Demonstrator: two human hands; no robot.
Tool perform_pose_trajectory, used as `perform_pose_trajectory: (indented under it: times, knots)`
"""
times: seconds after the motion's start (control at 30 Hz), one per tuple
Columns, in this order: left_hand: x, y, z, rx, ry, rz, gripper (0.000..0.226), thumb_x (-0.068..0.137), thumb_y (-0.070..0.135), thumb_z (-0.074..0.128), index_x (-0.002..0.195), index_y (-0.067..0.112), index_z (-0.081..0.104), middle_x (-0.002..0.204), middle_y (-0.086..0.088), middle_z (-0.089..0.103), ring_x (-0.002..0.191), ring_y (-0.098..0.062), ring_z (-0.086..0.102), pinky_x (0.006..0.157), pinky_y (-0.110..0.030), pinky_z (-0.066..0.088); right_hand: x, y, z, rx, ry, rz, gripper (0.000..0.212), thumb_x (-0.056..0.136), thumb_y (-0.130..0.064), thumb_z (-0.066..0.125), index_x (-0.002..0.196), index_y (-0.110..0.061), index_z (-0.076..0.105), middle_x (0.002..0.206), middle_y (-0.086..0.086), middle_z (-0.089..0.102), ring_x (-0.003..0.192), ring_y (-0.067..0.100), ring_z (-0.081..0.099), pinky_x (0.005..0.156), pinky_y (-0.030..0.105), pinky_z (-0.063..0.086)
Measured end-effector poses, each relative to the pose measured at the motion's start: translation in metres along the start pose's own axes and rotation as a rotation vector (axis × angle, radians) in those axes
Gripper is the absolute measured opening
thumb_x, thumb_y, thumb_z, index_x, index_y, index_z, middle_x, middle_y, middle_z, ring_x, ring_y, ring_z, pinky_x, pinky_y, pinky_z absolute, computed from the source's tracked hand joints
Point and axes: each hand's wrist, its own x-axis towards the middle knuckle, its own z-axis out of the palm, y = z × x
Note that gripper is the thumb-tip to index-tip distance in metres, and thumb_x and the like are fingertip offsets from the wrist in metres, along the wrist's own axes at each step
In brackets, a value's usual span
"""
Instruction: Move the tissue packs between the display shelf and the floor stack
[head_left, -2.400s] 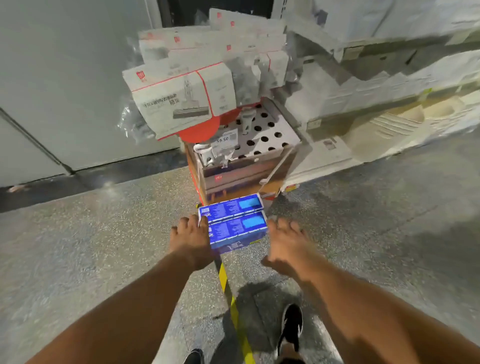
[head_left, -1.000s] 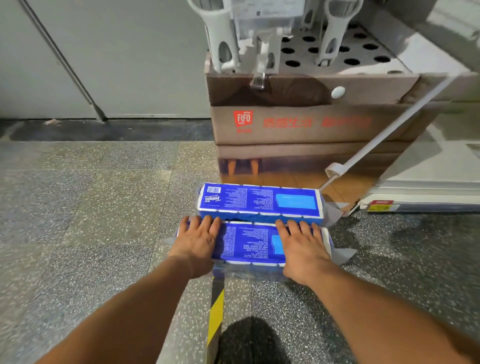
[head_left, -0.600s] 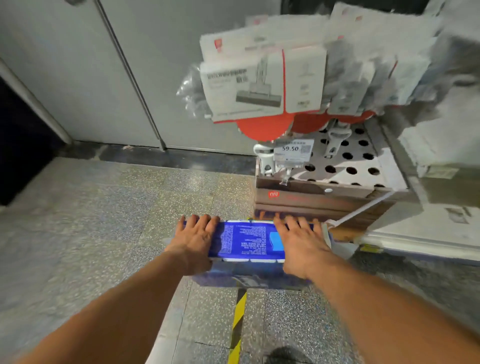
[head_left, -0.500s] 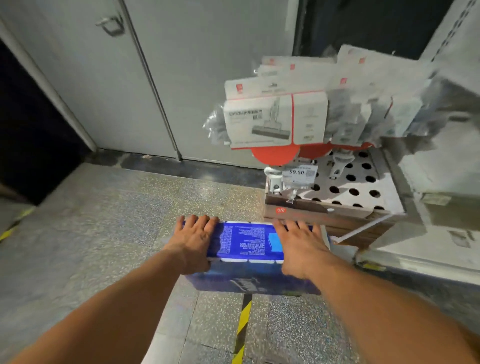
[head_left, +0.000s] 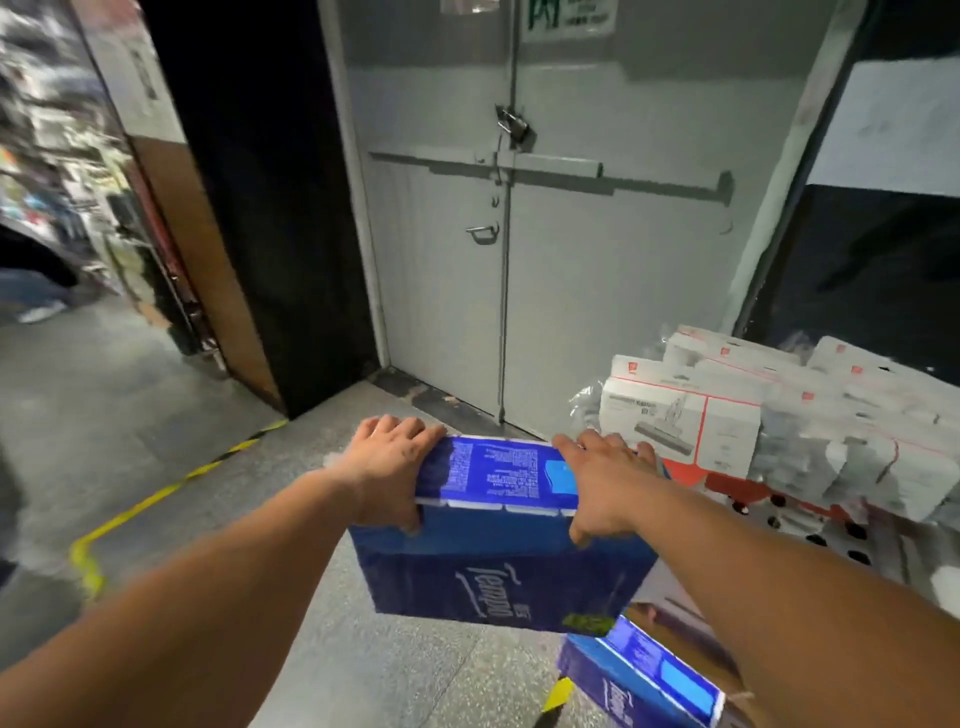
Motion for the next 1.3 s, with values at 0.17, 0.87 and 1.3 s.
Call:
perform_pose_trajectory:
  times: [0.17, 0.87, 1.3]
  knots:
    - [-0.068, -0.082, -0.010, -0.020, 0.023, -0.188, 0.118, 0.062, 0.058, 0.084, 0.156, 0.034, 0.017, 0.149, 0.005, 0.036, 0.135, -0.022, 0.033, 0.118, -0.044, 0.022, 0.032, -0.095, -0.034, -0.058, 0.031, -0.175, 0.115, 0.062, -0.053, 0.086, 0.151, -0.032, 0.016, 0.147, 0.002, 0.035, 0.136, 0.026, 0.034, 0.109, 0.054, 0.030]
    - [-0.313, -0.461, -0.014, 0.032, -0.028, -0.797, 0.124, 0.050, 0.056, 0.087, 0.153, 0.033, 0.022, 0.141, 0.005, 0.040, 0.127, -0.024, 0.037, 0.108, -0.041, 0.030, 0.190, -0.579, -0.103, -0.119, 0.064, -0.796, 0.109, 0.059, -0.052, 0.088, 0.146, -0.036, 0.024, 0.136, -0.001, 0.042, 0.128, 0.023, 0.040, 0.106, 0.056, 0.035]
    - [-0.304, -0.664, -0.006, -0.050, -0.099, -1.120, 0.123, 0.058, 0.057, 0.085, 0.157, 0.033, 0.015, 0.144, 0.004, 0.038, 0.129, -0.023, 0.035, 0.113, -0.045, 0.027, 0.379, -0.808, -0.145, -0.204, 0.056, -1.120, 0.105, 0.056, -0.050, 0.087, 0.141, -0.039, 0.027, 0.134, -0.003, 0.043, 0.126, 0.023, 0.041, 0.104, 0.057, 0.035]
